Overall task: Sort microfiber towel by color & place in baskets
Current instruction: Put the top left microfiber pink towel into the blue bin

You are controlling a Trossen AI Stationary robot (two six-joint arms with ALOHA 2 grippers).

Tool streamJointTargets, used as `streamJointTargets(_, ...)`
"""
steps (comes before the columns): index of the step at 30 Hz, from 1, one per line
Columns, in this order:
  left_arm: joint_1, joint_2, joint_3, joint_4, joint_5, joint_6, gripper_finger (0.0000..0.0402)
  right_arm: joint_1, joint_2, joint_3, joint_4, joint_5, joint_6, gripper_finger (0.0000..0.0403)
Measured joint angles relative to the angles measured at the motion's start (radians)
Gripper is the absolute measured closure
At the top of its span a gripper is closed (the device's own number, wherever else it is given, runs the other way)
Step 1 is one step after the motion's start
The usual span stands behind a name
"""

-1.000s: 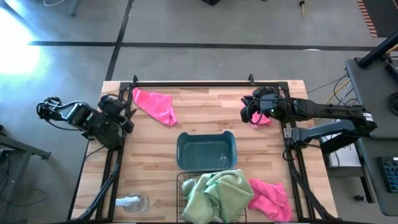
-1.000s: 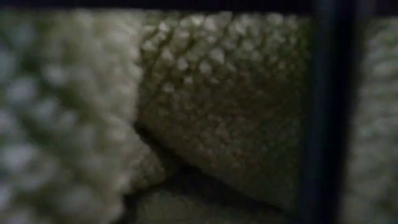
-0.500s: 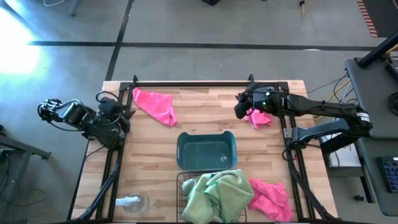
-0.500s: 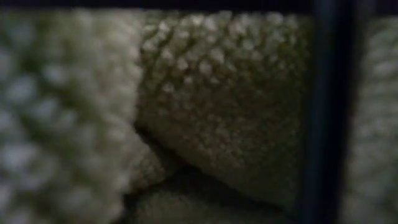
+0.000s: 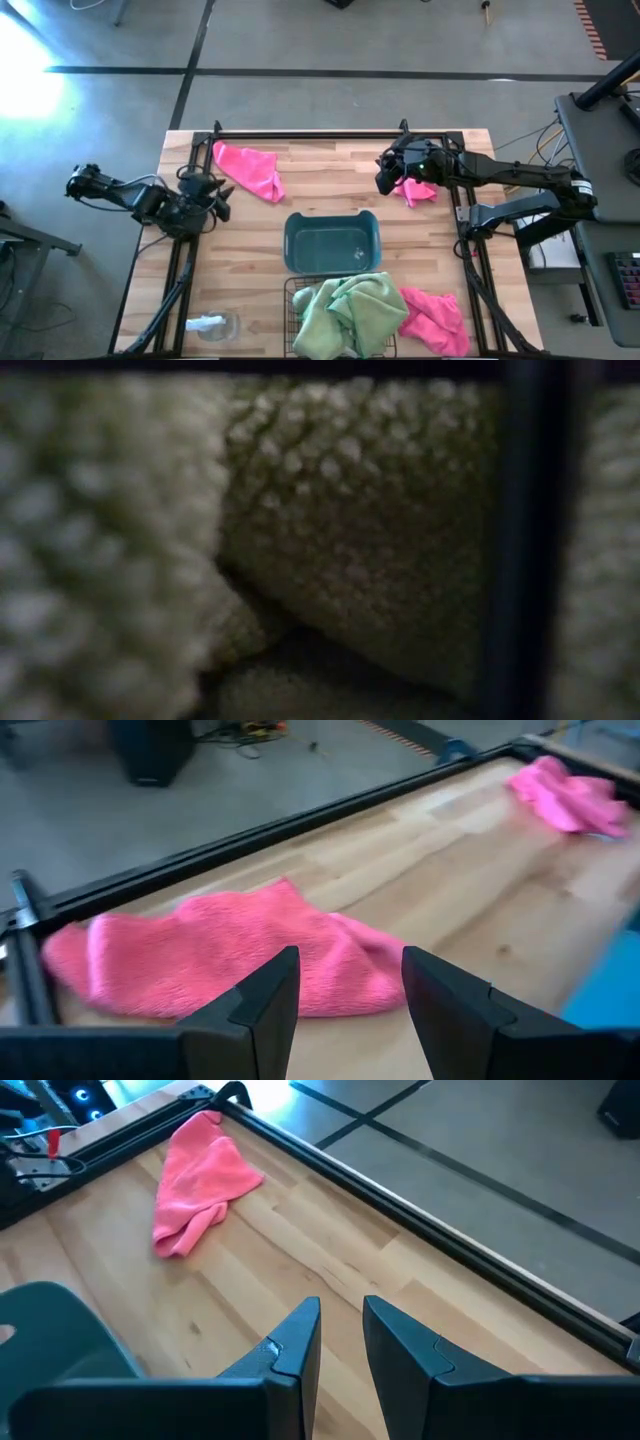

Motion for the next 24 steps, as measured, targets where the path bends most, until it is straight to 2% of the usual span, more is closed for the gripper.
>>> streamJointTargets(8,0.167,0.108,0.013,0.003,0.044,0.023,0.0239,0.000,-0.002,0.000,-0.003,-0.049,0.007,0.0330)
streamJointTargets(14,0.348,0.240,0.056,0.026,0.249,0.166,0.0239,0.000,-0.002,0.000,-0.003,-0.049,0.007,0.0330)
streamJointTargets(19,0.485,0.335,0.080,0.131,0.413,0.354,0.0239,0.000,-0.002,0.000,-0.004,-0.050,0.001,0.0330)
streamJointTargets(24,0.574,0.416,0.127,0.183,0.445,0.478,0.0239,0.000,-0.002,-0.001,-0.011,-0.073,-0.005,0.0330)
